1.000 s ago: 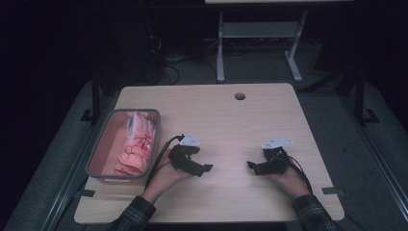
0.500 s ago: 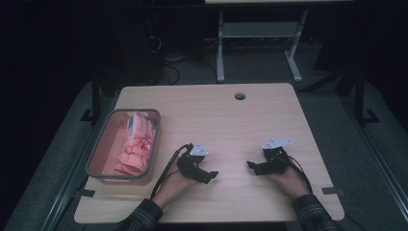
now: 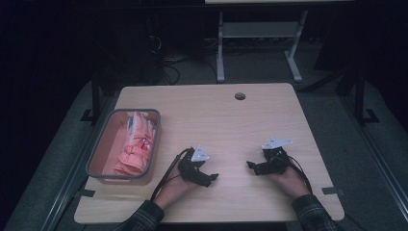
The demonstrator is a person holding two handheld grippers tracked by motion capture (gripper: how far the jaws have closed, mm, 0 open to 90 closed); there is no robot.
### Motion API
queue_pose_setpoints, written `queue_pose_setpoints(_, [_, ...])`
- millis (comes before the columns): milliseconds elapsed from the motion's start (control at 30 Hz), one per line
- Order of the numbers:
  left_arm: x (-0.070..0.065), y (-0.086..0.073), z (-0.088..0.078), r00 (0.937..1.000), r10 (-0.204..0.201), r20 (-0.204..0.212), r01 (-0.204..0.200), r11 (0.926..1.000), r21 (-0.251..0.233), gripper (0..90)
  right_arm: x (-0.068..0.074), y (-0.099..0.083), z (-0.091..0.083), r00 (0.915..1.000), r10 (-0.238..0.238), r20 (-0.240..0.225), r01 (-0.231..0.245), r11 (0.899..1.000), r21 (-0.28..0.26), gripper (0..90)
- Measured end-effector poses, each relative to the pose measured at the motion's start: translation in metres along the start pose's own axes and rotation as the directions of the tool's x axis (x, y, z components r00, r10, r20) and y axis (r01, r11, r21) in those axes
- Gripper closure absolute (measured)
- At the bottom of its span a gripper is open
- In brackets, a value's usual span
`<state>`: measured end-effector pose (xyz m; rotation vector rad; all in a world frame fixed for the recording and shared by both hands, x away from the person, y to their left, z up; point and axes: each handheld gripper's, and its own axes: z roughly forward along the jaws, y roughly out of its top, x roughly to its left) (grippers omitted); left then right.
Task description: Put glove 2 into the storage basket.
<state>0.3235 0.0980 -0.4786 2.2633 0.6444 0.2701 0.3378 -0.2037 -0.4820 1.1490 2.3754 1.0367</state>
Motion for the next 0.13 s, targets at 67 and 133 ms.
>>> queue_pose_setpoints(67, [0.0000, 0.0000, 0.0000, 1.0000, 0.000, 0.000, 0.000, 1.0000, 0.000, 12.9, 0.0000, 0.0000, 0.0000, 1.0000, 0.000, 0.000, 0.000, 1.000, 0.000, 12.6])
queue_pose_setpoints(133, [0.0000, 0.0000, 0.0000, 1.0000, 0.000, 0.000, 0.000, 1.0000, 0.000, 12.9, 0.0000, 0.0000, 0.0000, 1.0000, 0.000, 0.000, 0.000, 1.000, 0.000, 12.7])
